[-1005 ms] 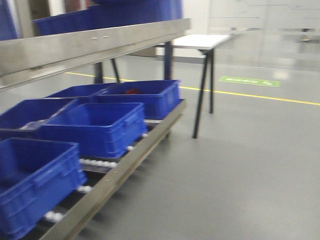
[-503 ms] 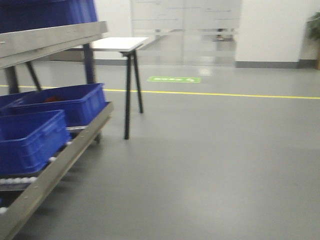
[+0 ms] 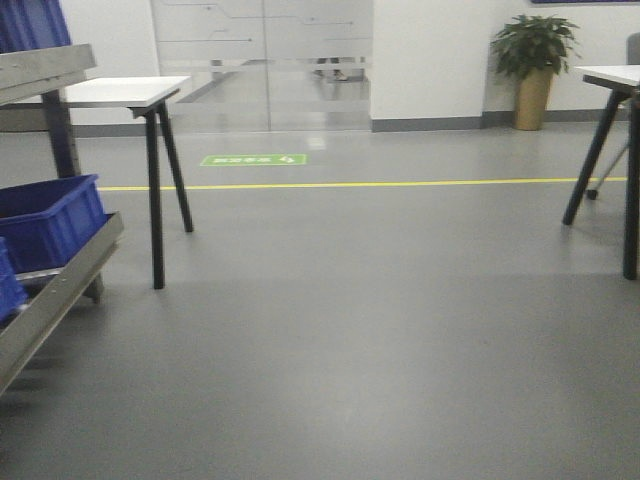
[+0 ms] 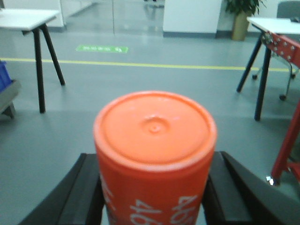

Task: Grab orange capacitor from left shelf to right conveyor
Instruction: 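Drive the base away from the shelf rack across the floor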

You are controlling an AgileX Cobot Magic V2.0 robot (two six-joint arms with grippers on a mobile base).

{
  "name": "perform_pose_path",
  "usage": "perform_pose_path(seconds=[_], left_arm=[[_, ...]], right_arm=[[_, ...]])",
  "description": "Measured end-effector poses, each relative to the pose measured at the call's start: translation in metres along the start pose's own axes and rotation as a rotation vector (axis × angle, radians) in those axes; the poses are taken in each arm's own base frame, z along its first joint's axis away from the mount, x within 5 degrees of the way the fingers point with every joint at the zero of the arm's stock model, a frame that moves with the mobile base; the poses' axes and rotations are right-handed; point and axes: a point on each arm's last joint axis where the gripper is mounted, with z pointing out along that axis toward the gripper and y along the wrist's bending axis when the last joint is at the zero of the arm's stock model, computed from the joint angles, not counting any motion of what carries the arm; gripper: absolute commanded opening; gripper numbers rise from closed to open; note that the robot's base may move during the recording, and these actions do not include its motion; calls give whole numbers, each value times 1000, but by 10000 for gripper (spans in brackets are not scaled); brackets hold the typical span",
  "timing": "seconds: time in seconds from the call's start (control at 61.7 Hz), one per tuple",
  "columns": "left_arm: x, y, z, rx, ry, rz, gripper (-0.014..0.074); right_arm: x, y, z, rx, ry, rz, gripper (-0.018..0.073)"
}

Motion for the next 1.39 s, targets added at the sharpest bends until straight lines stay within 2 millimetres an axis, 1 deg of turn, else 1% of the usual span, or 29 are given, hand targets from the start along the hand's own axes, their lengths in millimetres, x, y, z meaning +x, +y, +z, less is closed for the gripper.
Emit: perform_pose_path(seconds=[0.13, 0.211, 0.292, 0.551, 0.697, 1.07, 1.167, 1.394], left_arm=[[0, 0, 0, 0, 0, 0, -105], [0, 0, 0, 0, 0, 0, -105], [0, 0, 0, 0, 0, 0, -105], [0, 0, 0, 0, 0, 0, -105], [0, 0, 0, 0, 0, 0, -105], [0, 0, 0, 0, 0, 0, -105], [0, 0, 0, 0, 0, 0, -105], [0, 0, 0, 0, 0, 0, -105]], right_arm=[[32, -1, 18, 2, 109, 0, 158], [42, -1, 24, 3, 138, -1, 158], [44, -1, 25, 3, 138, -1, 158], [43, -1, 26, 3, 127, -1, 158], [36, -1, 21, 3, 117, 0, 158], [-6, 0, -4, -1, -30, 0, 158], [-9, 0, -5, -1, -44, 0, 158], [-9, 0, -5, -1, -44, 0, 158]])
